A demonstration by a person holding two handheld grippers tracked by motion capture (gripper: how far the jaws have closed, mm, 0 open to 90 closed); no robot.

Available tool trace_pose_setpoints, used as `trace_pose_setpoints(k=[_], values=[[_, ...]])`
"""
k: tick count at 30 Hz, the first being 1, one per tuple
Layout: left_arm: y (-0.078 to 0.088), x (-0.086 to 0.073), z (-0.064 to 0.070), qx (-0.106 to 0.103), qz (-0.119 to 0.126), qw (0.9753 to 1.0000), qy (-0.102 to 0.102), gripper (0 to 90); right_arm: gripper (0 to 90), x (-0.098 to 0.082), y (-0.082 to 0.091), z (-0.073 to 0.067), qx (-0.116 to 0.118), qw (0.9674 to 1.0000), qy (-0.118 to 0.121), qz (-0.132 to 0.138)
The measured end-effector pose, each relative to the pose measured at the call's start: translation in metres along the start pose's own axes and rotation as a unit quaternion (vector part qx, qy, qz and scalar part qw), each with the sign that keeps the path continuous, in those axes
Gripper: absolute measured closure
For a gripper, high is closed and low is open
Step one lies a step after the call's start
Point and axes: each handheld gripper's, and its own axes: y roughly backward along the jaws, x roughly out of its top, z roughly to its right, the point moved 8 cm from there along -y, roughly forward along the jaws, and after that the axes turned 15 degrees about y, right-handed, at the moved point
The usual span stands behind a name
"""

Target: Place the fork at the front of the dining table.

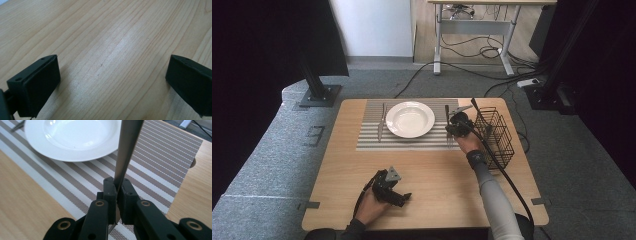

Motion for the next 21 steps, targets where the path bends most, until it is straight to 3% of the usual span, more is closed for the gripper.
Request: trace_pose_setpoints(k=[21], values=[[0.000, 0.000, 0.000, 0.000, 0.000, 1.0000, -0.001, 0.0, 85.8, -0.004, -0.044, 0.023, -0.038, 0.9974, -0.012, -0.060]])
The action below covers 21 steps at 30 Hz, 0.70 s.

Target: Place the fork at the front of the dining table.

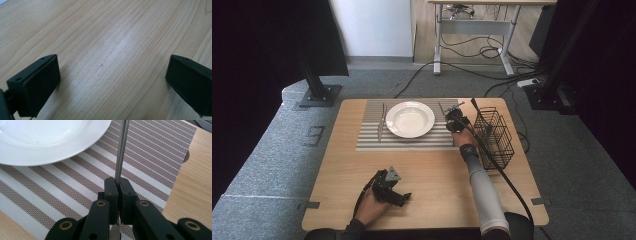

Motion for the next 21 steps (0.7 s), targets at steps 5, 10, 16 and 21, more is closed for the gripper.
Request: trace_pose_setpoints(k=[5, 10, 16, 21], values=[[0.000, 0.000, 0.000, 0.001, 0.000, 1.0000, 0.000, 0.0, 85.7, -0.002, -0.011, 0.003, -0.004, 0.9999, -0.010, -0.007], [0.000, 0.000, 0.000, 0.001, 0.000, 1.0000, 0.000, 0.0, 85.6, -0.004, -0.021, 0.005, -0.010, 0.9998, -0.010, -0.017], [0.000, 0.000, 0.000, 0.001, 0.001, 1.0000, 0.001, 0.0, 85.4, -0.007, -0.031, 0.005, -0.009, 0.9995, -0.019, -0.025], [0.000, 0.000, 0.000, 0.001, 0.001, 1.0000, 0.002, 0.0, 85.1, -0.008, -0.038, 0.006, -0.011, 0.9993, -0.020, -0.029]])
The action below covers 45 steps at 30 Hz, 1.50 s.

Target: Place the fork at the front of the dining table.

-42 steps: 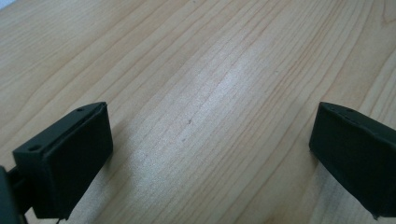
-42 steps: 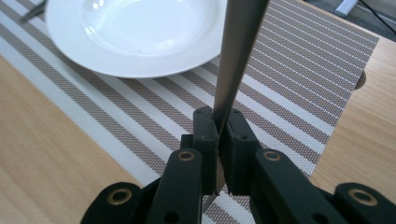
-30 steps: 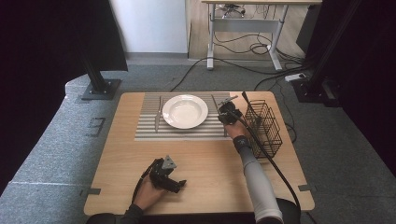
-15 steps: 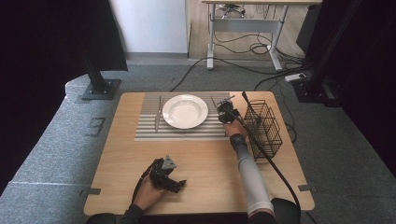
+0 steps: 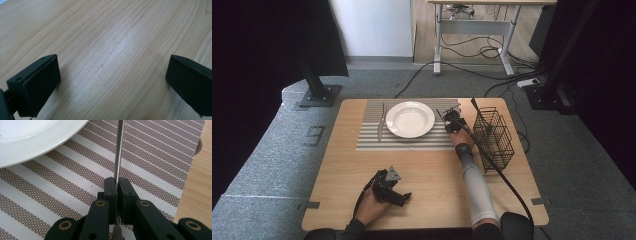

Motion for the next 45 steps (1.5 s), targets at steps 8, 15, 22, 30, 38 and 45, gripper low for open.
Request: trace_pose_setpoints(k=[8, 15, 22, 30, 38, 45], values=[[0.000, 0.000, 0.000, 0.000, 0.000, 1.0000, 0.000, 0.0, 83.5, 0.001, -0.005, -0.001, 0.005, 1.0000, -0.004, 0.006], [0.000, 0.000, 0.000, 0.000, 0.000, 1.0000, 0.000, 0.0, 77.5, 0.004, 0.002, 0.000, 0.009, 0.9999, 0.002, 0.010], [0.000, 0.000, 0.000, 0.000, 0.000, 1.0000, 0.000, 0.0, 65.2, 0.008, 0.031, -0.009, 0.019, 0.9991, 0.005, 0.038], [0.000, 0.000, 0.000, 0.001, 0.000, 1.0000, 0.001, 0.0, 74.4, -0.012, 0.042, -0.017, 0.012, 0.9995, 0.011, 0.025], [0.000, 0.000, 0.000, 0.001, 0.000, 1.0000, 0.001, 0.0, 78.4, -0.023, 0.034, -0.012, -0.004, 0.9999, 0.008, 0.007], [0.000, 0.000, 0.000, 0.000, 0.001, 1.0000, 0.002, 0.0, 63.2, -0.027, 0.043, -0.007, -0.021, 0.9997, -0.008, 0.012]])
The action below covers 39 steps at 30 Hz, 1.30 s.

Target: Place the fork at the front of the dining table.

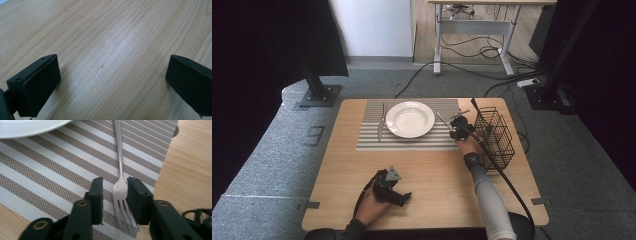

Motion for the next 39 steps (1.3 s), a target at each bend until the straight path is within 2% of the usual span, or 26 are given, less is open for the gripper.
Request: trace_pose_setpoints(k=[1, 3, 6, 10, 11, 14, 15, 16, 17, 20, 21, 24, 28, 31, 35, 39], values=[[0.000, 0.000, 0.000, 0.000, 0.000, 1.0000, 0.000, 0.0, 63.2, 0.000, 0.000, 0.000, 0.000, 1.0000, 0.000, 0.000], [0.000, 0.000, 0.000, 0.000, 0.000, 1.0000, 0.000, 0.0, 56.9, -0.004, 0.005, 0.002, -0.009, 0.9999, -0.008, -0.007], [0.000, 0.000, 0.000, 0.000, 0.000, 1.0000, 0.000, 0.0, 55.1, -0.008, 0.007, 0.002, -0.013, 0.9997, -0.014, -0.017], [0.000, 0.000, 0.000, 0.000, 0.000, 1.0000, 0.000, 0.0, 55.2, -0.014, 0.006, -0.001, -0.018, 0.9993, -0.006, -0.033], [0.000, 0.000, 0.000, 0.000, 0.000, 1.0000, 0.000, 0.0, 57.8, -0.015, 0.005, -0.004, -0.015, 0.9992, 0.002, -0.037], [0.000, 0.000, 0.000, 0.000, 0.000, 1.0000, 0.000, 0.0, 59.0, -0.015, 0.006, -0.007, -0.012, 0.9993, 0.004, -0.035], [0.000, 0.000, 0.000, 0.000, 0.000, 1.0000, 0.000, 0.0, 60.8, -0.015, 0.008, -0.013, 0.001, 0.9995, 0.007, -0.032], [0.000, 0.000, 0.000, 0.000, 0.000, 1.0000, 0.000, 0.0, 60.8, -0.015, 0.008, -0.013, 0.001, 0.9995, 0.007, -0.032], [0.000, 0.000, 0.000, 0.000, 0.000, 1.0000, 0.000, 0.0, 60.8, -0.014, 0.009, -0.018, 0.016, 0.9995, 0.009, -0.025], [0.000, 0.000, 0.000, 0.000, 0.000, 1.0000, 0.000, 0.0, 60.9, -0.012, 0.009, -0.025, 0.028, 0.9993, 0.016, -0.018], [0.000, 0.000, 0.000, 0.000, -0.001, 1.0000, 0.000, 0.0, 60.5, -0.009, 0.009, -0.032, 0.036, 0.9990, 0.024, -0.010], [0.000, 0.000, 0.000, 0.000, 0.000, 1.0000, 0.000, 0.0, 58.8, -0.004, 0.010, -0.040, 0.060, 0.9979, 0.024, 0.006], [0.000, 0.000, 0.000, 0.000, 0.000, 1.0000, 0.000, 0.0, 57.9, 0.001, 0.026, -0.039, 0.059, 0.9977, 0.023, 0.026], [0.000, 0.000, 0.000, 0.000, -0.001, 1.0000, 0.000, 0.0, 65.5, -0.002, 0.039, -0.035, 0.046, 0.9980, 0.028, 0.032], [0.000, 0.000, 0.000, 0.000, -0.001, 1.0000, 0.000, 0.0, 69.7, -0.014, 0.038, -0.036, 0.040, 0.9982, 0.042, 0.013], [0.000, 0.000, 0.000, 0.000, -0.001, 1.0000, -0.001, 0.0, 73.7, -0.017, 0.028, -0.039, 0.042, 0.9980, 0.044, 0.012]])
